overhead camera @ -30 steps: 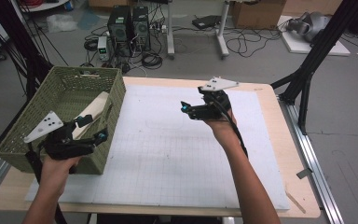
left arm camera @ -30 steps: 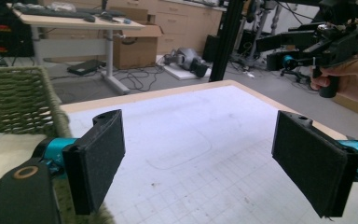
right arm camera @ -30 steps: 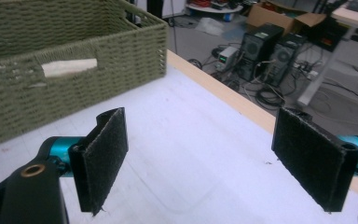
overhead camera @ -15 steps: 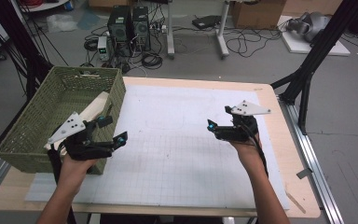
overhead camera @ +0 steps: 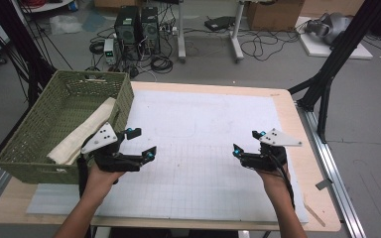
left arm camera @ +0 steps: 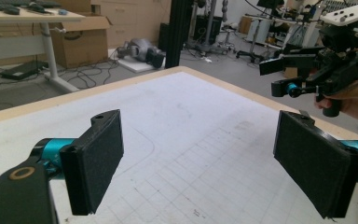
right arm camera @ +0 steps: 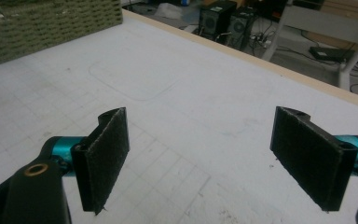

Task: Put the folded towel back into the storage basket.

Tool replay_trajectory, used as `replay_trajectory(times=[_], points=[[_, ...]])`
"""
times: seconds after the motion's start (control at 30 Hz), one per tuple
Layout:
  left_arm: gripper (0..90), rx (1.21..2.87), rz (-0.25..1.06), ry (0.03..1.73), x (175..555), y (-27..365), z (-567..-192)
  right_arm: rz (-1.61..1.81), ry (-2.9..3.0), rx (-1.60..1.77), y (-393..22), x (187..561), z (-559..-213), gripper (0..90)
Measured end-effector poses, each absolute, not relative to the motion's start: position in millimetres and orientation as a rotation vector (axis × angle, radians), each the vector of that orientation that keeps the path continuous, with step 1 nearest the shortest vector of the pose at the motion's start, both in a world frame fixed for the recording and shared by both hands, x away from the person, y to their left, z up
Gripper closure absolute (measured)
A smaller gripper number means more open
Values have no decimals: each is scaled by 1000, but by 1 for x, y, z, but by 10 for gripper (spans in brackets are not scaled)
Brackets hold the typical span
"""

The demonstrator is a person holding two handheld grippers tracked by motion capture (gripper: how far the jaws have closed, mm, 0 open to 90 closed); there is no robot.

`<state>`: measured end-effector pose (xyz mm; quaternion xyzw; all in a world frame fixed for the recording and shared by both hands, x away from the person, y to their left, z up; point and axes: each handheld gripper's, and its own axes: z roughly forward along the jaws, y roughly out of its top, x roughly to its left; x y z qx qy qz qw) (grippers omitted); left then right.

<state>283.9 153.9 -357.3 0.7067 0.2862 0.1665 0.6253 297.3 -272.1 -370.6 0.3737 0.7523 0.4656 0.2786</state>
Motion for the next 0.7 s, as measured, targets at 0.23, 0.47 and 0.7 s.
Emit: replay_trajectory(times=[0.23, 0.47, 0.7], points=[[163, 1653, 371, 634, 286, 141, -374, 1252, 1976, 1046, -286, 289, -383, 179], [163, 1674, 374, 631, 285, 131, -397, 1260, 1954, 1085, -297, 283, -402, 178], [164, 1726, 395, 658, 287, 128, -428, 1218, 1974, 1113, -302, 282, -424, 179]])
